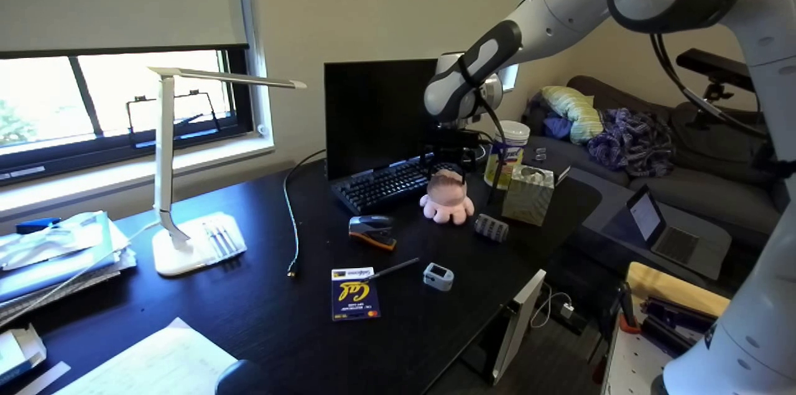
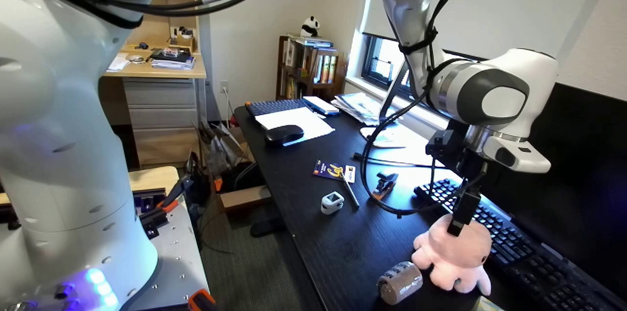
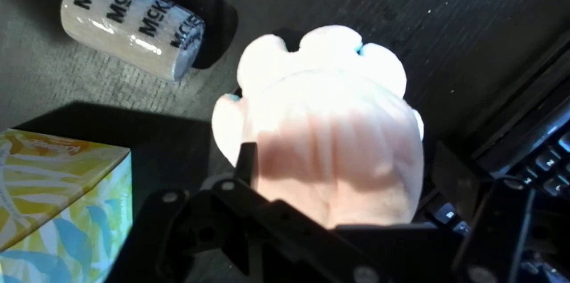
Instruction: Move the black case and the plush toy to the left
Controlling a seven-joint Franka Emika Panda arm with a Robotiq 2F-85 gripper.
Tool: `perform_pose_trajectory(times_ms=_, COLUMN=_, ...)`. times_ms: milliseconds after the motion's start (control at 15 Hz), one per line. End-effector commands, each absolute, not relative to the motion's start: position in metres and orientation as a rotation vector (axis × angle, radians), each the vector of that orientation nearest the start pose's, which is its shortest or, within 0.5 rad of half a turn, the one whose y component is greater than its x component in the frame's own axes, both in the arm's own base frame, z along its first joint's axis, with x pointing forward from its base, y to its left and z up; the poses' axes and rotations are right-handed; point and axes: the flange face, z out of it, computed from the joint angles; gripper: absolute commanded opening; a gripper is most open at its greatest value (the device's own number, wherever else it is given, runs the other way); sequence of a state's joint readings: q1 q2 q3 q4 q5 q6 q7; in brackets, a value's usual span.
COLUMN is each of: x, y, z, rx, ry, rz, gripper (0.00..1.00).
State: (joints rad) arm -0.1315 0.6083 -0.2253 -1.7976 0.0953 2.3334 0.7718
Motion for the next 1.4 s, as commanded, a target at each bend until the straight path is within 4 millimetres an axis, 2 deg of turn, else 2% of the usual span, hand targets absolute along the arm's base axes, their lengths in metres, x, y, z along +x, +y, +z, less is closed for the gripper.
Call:
perform_pose_trajectory(times_ms=0, x=0.621, y=-0.218, z=0.199, rx=-2.796, ry=1.474, rz=0.084, gripper=1.0)
perform_pose_trajectory(times_ms=200, x=0.623, y=-0.221, z=0.194, rx=-2.911, ry=1.241, rz=0.11, gripper=1.0)
perform_pose_trajectory(times_ms=467, x=0.622, y=-0.23, z=0.189, rx=-2.99, ry=1.091, rz=0.13, gripper=1.0)
perform_pose_trajectory(times_ms=533, x=0.622, y=-0.232, z=0.187, rx=-3.004, ry=1.082, rz=0.131, gripper=0.75)
perform_pose_trajectory(times_ms=600, x=0.621, y=-0.234, z=0.186, rx=-3.017, ry=1.065, rz=0.128, gripper=0.74)
perform_pose_trajectory(times_ms=1000, x=0.618, y=-0.234, z=0.186, rx=-3.011, ry=1.062, rz=0.128, gripper=0.32)
perform_pose_trajectory(times_ms=1200, x=0.617, y=-0.227, z=0.195, rx=-2.978, ry=1.146, rz=0.15, gripper=0.13)
perform_pose_trajectory(times_ms=1333, x=0.615, y=-0.215, z=0.204, rx=-2.95, ry=1.289, rz=0.169, gripper=0.03)
